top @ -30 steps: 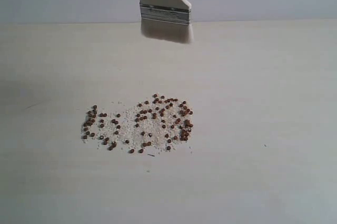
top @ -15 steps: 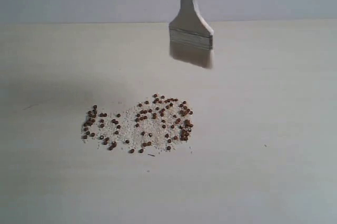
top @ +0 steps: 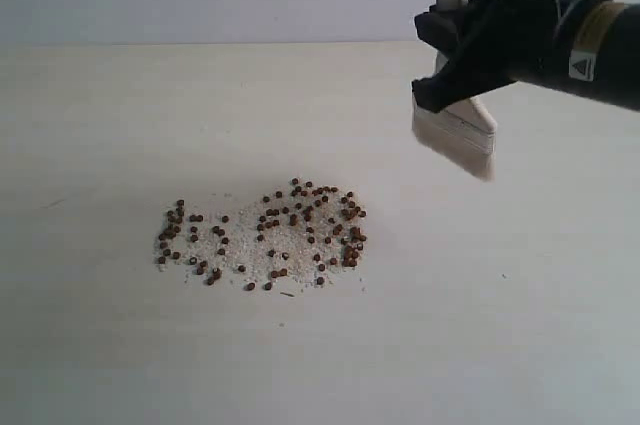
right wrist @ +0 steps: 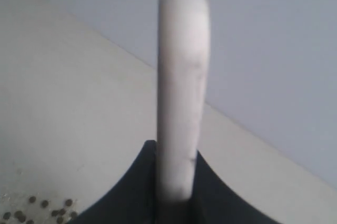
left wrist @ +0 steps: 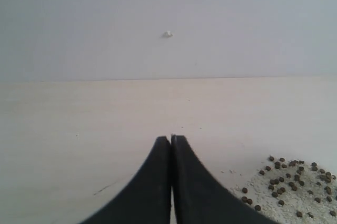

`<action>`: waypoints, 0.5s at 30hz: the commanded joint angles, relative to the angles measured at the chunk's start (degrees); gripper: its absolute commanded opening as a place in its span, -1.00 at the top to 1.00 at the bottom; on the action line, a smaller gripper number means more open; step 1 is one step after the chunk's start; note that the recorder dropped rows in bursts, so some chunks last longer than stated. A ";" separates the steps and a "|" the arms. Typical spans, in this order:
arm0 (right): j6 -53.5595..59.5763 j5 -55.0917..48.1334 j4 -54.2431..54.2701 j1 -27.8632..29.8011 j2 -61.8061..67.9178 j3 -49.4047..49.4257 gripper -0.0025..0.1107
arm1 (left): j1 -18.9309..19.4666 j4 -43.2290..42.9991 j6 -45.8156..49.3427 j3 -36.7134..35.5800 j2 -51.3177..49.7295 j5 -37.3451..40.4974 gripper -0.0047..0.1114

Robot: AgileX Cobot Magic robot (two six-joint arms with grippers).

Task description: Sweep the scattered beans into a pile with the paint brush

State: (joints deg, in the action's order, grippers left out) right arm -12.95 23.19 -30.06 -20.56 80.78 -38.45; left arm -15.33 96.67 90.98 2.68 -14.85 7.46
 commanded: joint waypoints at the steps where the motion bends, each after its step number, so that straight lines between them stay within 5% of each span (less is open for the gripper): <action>1: 34.45 19.02 29.47 -4.92 -3.04 9.80 0.96 | -0.09 -0.33 0.28 -0.14 0.27 -0.28 0.92; 7: 51.93 29.58 40.66 -14.80 -3.46 15.96 0.96 | -0.09 -0.33 0.28 -0.14 0.27 -0.28 0.92; 15: 53.60 33.47 49.20 -18.75 -3.46 16.18 0.96 | -0.09 -0.33 0.28 -0.13 0.27 -0.17 0.92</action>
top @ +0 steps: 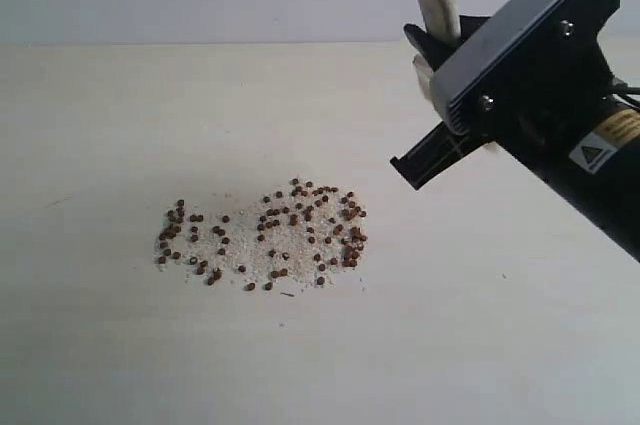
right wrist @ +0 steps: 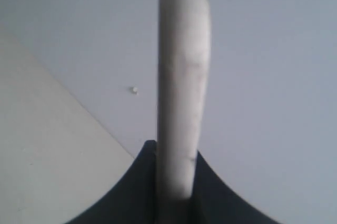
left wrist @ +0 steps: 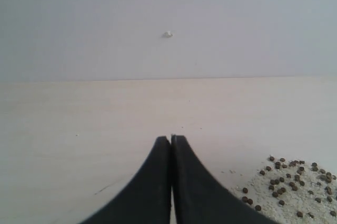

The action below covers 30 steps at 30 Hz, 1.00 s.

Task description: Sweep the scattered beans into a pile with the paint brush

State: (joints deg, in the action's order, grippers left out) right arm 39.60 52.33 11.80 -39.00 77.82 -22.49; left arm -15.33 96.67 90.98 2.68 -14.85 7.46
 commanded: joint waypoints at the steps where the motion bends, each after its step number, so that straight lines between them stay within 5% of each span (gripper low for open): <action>1: 1.05 4.63 9.33 -0.31 -0.51 0.21 0.96 | -0.09 -0.33 0.28 -0.13 0.27 -0.17 0.92; 12: 9.68 2.59 28.48 -0.31 -1.58 0.21 0.96 | -0.09 -0.33 0.40 -0.13 0.27 -0.17 0.92; 20: 13.93 0.20 32.85 0.41 -9.20 0.21 0.96 | -0.09 -0.33 0.28 -0.13 0.27 -0.17 0.92; 30: 10.00 -21.29 29.71 19.22 -24.43 0.21 0.96 | -0.09 -0.33 0.28 -0.13 0.27 -0.17 0.92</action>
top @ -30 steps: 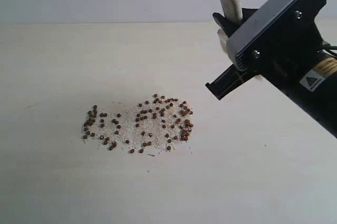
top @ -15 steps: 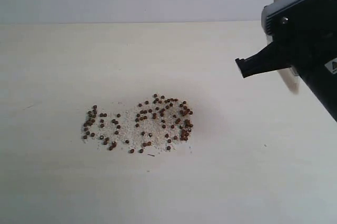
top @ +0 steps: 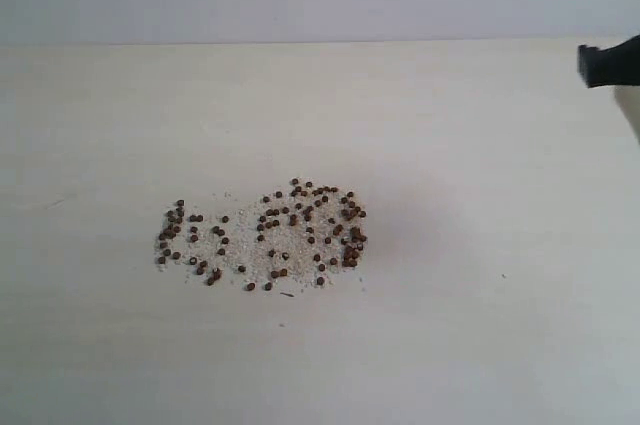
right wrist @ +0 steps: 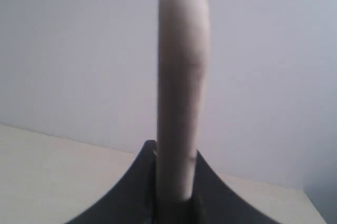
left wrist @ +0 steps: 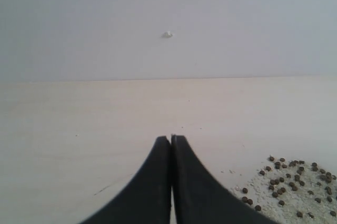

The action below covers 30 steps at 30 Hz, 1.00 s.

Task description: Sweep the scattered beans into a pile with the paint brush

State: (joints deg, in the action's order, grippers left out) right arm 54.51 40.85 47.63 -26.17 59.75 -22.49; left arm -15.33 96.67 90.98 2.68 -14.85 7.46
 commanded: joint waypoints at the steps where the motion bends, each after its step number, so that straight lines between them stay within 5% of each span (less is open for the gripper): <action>1: -8.25 -13.04 -11.22 7.93 -8.15 0.21 0.96 | -0.09 -0.33 0.28 -0.13 0.27 -0.17 0.92; 7: -42.08 -22.11 -50.25 12.95 -16.53 0.59 0.96 | -0.09 -0.33 0.28 -0.13 0.27 -0.17 0.92; 16: -86.21 -8.25 -96.93 24.76 -20.70 3.52 0.96 | -0.09 -0.33 0.28 -0.13 0.27 -0.17 0.92; 30: -75.68 4.78 -95.70 23.20 11.46 -0.50 0.96 | -0.09 -0.33 0.28 -0.13 0.27 -0.17 0.92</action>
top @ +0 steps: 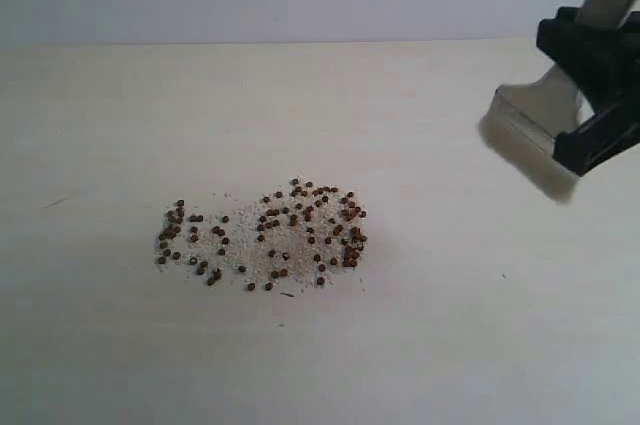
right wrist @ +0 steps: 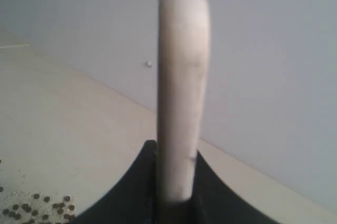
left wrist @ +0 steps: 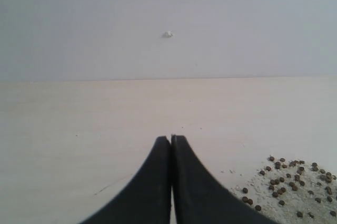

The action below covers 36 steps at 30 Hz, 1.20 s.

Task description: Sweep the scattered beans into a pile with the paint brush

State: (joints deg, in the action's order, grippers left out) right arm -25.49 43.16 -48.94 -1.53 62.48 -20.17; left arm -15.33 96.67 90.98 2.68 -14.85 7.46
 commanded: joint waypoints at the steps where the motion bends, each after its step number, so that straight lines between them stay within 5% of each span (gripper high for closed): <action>1: 6.62 1.49 1.98 -2.73 11.37 -3.70 0.96 | -0.09 -0.33 0.28 -0.13 0.27 -0.17 0.92; 5: 23.23 -3.07 17.79 -11.34 18.68 -5.49 0.96 | -0.09 -0.33 0.28 -0.13 0.27 -0.17 0.92; 12: 60.92 4.82 73.40 -30.13 22.65 -5.49 0.96 | -0.09 -0.33 0.28 -0.13 0.27 -0.17 0.92; 19: 72.26 12.07 94.71 -45.42 24.60 -9.21 0.96 | -0.09 -0.33 0.28 -0.13 0.27 -0.17 0.92; 23: 57.34 9.23 91.98 -49.85 27.63 -14.07 0.96 | -0.09 -0.33 0.28 -0.13 0.27 -0.17 0.92; 36: -1.29 7.96 68.79 -50.18 46.23 -30.17 0.96 | -0.09 -0.33 0.28 -0.13 0.27 -0.17 0.92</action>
State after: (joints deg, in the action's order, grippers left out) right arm -15.42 50.42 25.50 -51.51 104.61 -46.98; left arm -15.33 96.67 90.98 2.68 -14.85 7.46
